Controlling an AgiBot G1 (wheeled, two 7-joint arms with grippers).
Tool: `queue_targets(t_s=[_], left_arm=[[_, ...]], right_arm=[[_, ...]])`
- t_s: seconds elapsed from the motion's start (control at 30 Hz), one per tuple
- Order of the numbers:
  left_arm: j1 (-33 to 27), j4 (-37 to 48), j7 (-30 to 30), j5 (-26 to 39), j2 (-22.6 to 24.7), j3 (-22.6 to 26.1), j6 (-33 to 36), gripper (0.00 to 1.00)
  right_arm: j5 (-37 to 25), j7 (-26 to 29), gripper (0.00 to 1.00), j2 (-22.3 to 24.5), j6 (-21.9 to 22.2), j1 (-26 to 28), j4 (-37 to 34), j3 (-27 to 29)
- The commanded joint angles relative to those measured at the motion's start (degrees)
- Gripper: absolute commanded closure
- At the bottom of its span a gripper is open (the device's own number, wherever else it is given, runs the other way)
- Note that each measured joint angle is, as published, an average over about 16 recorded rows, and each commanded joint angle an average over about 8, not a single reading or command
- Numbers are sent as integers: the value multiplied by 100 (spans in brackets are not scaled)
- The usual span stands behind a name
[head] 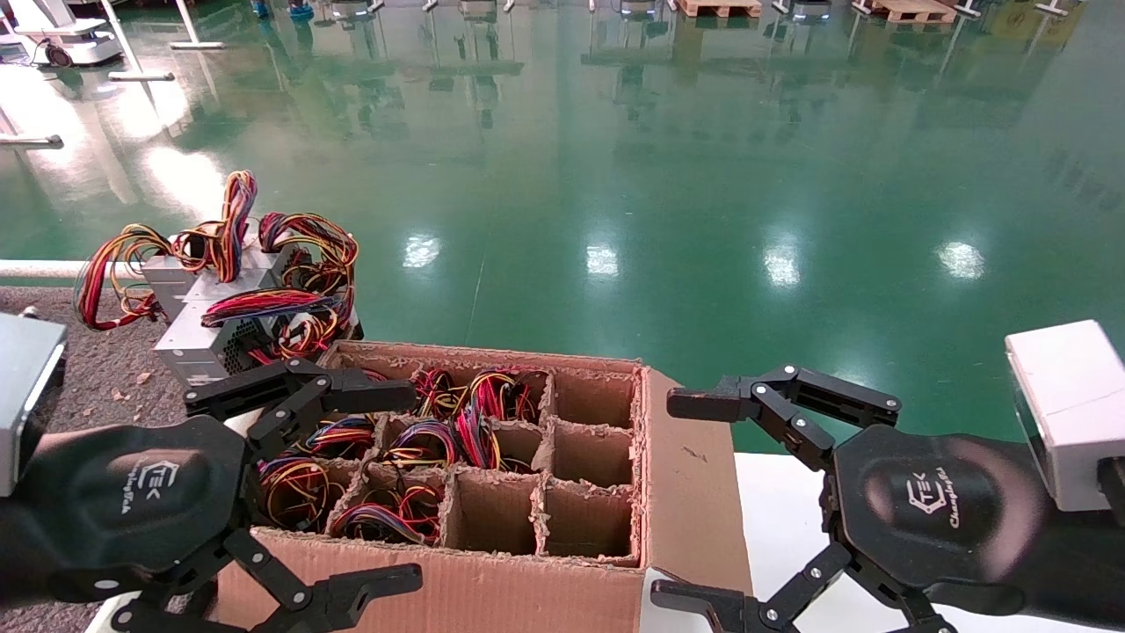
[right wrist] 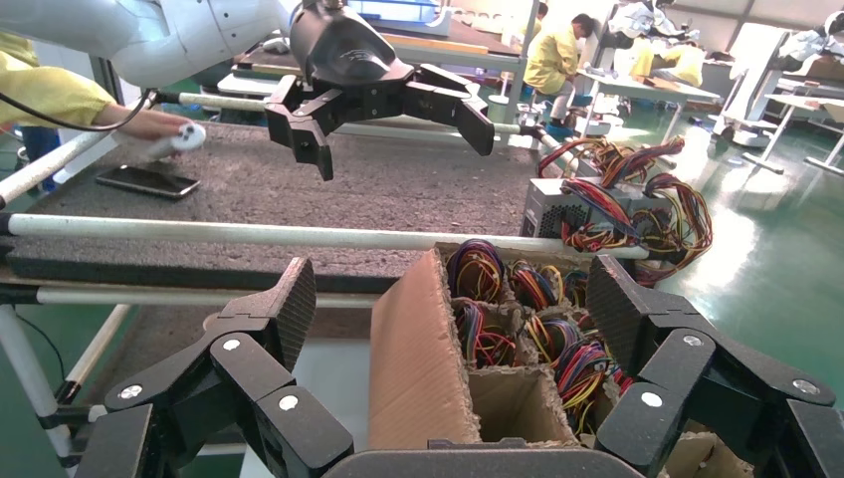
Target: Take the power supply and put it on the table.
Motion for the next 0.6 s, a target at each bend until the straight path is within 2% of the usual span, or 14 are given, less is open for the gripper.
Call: queue_targets(t_s=[0.03, 0.13, 0.17, 0.4, 0.43, 0.6], left_arm=[[0, 0, 0, 0, 0, 0, 0, 0], [0, 0, 0, 0, 0, 0, 0, 0], [0, 0, 0, 0, 0, 0, 0, 0], [0, 0, 0, 0, 0, 0, 0, 0], [0, 0, 0, 0, 0, 0, 0, 0], [0, 0, 0, 0, 0, 0, 0, 0]], right_arm=[[0, 0, 0, 0, 0, 0, 0, 0], [0, 0, 1, 0, 0, 0, 0, 0], [0, 0, 11, 0, 0, 0, 0, 0], [0, 0, 98, 0, 0, 0, 0, 0], [0, 0, 100, 0, 0, 0, 0, 0], [0, 0, 100, 0, 0, 0, 0, 0]])
